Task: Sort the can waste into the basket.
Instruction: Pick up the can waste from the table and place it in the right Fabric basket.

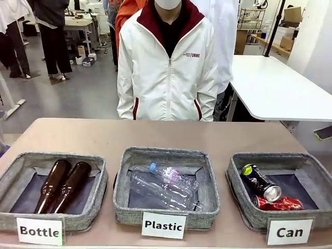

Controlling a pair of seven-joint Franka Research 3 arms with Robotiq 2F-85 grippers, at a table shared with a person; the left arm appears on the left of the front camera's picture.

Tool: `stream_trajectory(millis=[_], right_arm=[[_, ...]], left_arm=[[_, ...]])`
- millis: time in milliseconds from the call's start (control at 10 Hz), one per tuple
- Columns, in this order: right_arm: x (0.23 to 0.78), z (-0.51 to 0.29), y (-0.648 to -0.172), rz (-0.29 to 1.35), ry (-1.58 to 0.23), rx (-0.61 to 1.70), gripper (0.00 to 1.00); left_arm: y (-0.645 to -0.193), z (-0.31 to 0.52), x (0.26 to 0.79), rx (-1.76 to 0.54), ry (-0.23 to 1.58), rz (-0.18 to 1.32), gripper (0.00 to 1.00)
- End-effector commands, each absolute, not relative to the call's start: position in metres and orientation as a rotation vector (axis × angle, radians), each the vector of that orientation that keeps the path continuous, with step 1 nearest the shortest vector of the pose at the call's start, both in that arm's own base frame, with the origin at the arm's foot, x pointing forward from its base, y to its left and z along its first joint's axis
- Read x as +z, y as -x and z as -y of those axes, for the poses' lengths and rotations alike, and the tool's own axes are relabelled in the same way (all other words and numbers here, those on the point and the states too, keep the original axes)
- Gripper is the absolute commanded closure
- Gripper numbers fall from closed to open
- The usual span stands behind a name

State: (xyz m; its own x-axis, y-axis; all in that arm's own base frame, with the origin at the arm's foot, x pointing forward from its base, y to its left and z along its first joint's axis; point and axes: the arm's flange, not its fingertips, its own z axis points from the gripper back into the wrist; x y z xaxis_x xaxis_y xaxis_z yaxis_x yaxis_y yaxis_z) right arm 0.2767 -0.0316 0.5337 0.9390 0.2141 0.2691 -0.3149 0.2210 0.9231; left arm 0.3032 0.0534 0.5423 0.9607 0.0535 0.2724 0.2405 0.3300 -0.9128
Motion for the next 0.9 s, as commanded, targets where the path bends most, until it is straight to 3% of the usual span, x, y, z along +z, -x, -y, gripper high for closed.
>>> stream_trajectory(millis=[0,800], right_arm=[[0.5352,0.021,-0.2721,0.115,-1.231,0.422,0.0],[0.5352,0.021,-0.2721,0.115,-1.231,0.422,0.0]], left_arm=[[-0.3017,-0.037,0.5605,-0.18,1.217,0.269,0.0],[-0.3017,-0.037,0.5605,-0.18,1.217,0.269,0.0]])
